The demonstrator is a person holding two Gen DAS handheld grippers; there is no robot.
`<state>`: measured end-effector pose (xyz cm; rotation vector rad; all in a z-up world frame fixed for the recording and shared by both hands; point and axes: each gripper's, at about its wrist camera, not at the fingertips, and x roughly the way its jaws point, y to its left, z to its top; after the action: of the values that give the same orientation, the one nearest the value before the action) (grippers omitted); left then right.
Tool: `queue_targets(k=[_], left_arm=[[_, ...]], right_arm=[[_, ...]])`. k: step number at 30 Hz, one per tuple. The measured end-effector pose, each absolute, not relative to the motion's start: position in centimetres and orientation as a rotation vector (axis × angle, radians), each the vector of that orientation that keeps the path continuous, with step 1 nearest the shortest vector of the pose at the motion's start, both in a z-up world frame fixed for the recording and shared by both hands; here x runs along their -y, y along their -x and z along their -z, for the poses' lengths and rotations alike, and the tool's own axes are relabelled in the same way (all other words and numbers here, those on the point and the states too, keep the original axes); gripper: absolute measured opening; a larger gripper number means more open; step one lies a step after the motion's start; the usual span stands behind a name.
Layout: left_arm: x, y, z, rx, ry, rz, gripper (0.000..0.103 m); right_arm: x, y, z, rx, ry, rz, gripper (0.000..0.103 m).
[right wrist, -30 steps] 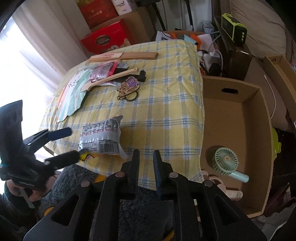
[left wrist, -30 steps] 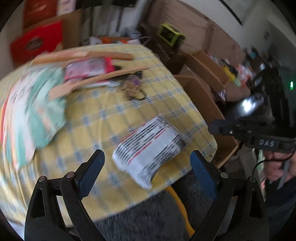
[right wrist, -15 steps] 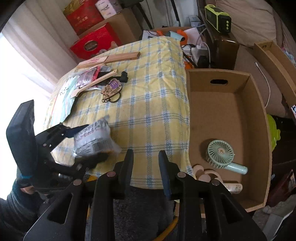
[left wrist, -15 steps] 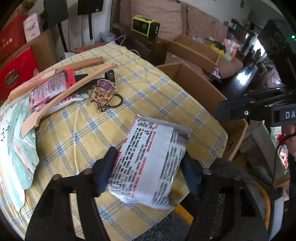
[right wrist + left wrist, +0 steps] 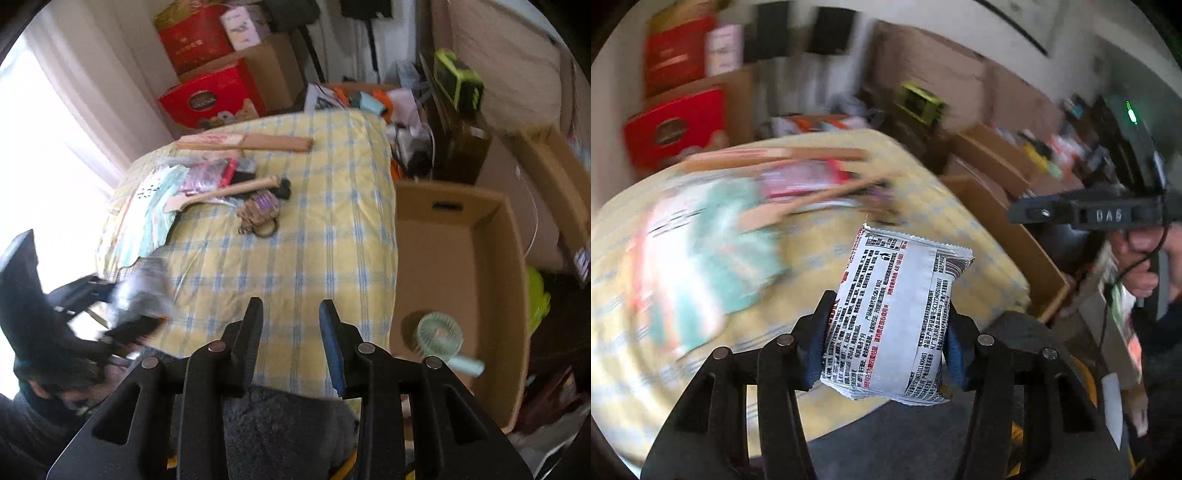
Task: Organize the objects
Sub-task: 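Grasp the red snack packet with the right gripper while the left gripper holds the white packet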
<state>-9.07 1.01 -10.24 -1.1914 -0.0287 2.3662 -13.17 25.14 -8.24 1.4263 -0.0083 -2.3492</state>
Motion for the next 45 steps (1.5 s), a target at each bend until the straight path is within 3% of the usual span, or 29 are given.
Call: queue_targets(k=[4, 7, 8, 14, 27, 30, 32, 33, 38, 41, 45], left_arm=[[3.3, 9.5, 9.6, 0.070, 1.261, -2.489, 0.049], [5.1, 9.4, 9.4, 0.078, 1.273, -2.540, 0.049], [5.6, 9.3, 9.3, 0.084, 1.276, -2.552, 0.049], [7.3, 9.5, 9.8, 0.148, 1.293, -2.593, 0.050], [8.9, 10.4, 11.3, 0.193, 1.451, -2.626, 0.050], [9.0, 10.4, 11.3, 0.190, 1.443, -2.628, 0.050], [9.1, 10.4, 11.2, 0.188, 1.445, -2.624, 0.050], [9.2, 10.4, 11.1, 0.189, 1.450, -2.619, 0.050], [10.2, 10.4, 10.7, 0.220, 1.444, -2.633, 0.050], [10.7, 10.3, 10.4, 0.232, 1.439, -2.644, 0.050], [11.2, 10.1, 10.0, 0.241, 1.427, -2.653, 0.050]], right_arm=[[-21.2, 14.5, 7.0, -0.172, -1.333, 2.414, 0.039], [-17.1, 15.6, 6.3, -0.210, -1.183, 2.385, 0.077], [-15.9, 15.9, 6.1, -0.244, -1.138, 2.387, 0.082], [-7.5, 20.4, 9.5, -0.601, -1.042, 2.445, 0.082], [-4.9, 24.1, 14.7, -0.593, -1.094, 2.386, 0.091], [-5.1, 24.7, 14.6, -0.534, -1.116, 2.388, 0.080], [-5.4, 24.9, 14.5, -0.465, -1.129, 2.374, 0.062], [-5.5, 24.8, 14.5, -0.457, -1.118, 2.375, 0.058], [-4.3, 22.8, 14.4, -0.608, -1.021, 2.335, 0.030], [-4.2, 22.1, 13.9, -0.628, -0.997, 2.319, 0.022], [-5.6, 22.4, 12.9, -0.499, -1.017, 2.319, 0.020]])
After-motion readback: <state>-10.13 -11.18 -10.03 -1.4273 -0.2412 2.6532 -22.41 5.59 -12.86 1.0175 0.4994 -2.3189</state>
